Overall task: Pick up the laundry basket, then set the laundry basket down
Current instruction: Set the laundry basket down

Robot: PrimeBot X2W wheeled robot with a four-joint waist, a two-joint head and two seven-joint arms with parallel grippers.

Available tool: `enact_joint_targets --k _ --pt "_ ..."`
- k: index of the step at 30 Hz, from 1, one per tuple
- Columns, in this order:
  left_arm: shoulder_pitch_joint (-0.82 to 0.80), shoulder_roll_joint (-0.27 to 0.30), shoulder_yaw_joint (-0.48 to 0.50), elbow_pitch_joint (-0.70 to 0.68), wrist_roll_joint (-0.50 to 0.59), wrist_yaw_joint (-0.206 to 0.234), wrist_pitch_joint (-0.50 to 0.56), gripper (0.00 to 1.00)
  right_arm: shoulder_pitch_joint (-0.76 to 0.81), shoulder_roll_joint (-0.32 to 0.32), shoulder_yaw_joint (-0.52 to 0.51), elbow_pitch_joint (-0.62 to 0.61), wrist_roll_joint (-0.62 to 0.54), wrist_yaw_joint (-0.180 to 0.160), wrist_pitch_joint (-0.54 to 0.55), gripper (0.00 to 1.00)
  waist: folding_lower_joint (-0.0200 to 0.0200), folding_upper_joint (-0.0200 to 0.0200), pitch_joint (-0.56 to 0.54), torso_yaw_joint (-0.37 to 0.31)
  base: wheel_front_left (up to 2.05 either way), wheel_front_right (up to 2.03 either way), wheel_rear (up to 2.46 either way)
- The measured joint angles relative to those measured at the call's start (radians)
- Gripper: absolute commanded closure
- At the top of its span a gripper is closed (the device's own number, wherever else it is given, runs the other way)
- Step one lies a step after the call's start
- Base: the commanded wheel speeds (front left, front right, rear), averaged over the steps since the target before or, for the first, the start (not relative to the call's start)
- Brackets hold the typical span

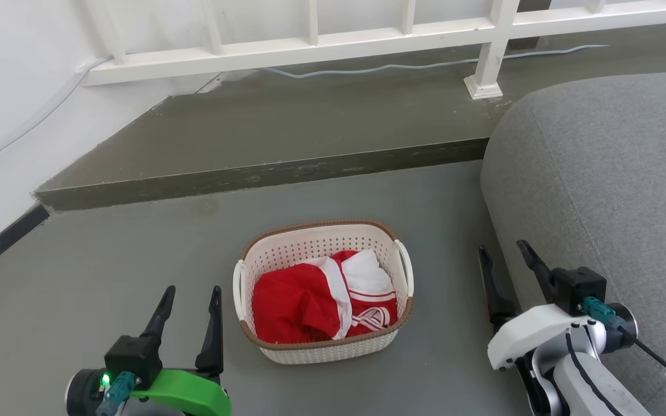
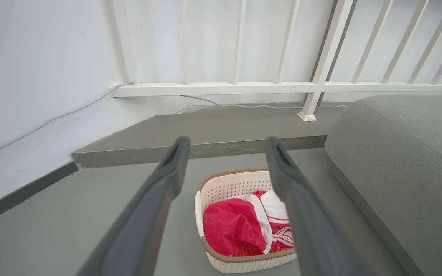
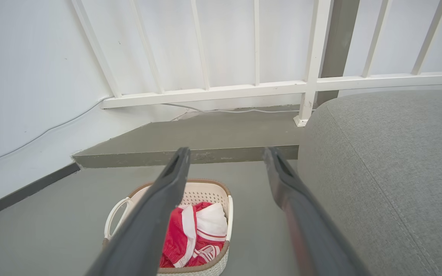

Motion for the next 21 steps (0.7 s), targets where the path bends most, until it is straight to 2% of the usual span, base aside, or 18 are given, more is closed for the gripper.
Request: enact_joint_targets --k 21 --pt "0.055 0.0 0.021 -0.095 0.023 0.008 0.0 0.0 0.065 0.008 -0.029 -0.058 -0.044 0.0 0.0 0.0 0.0 0.0 0.014 0.0 0.0 0.0 0.0"
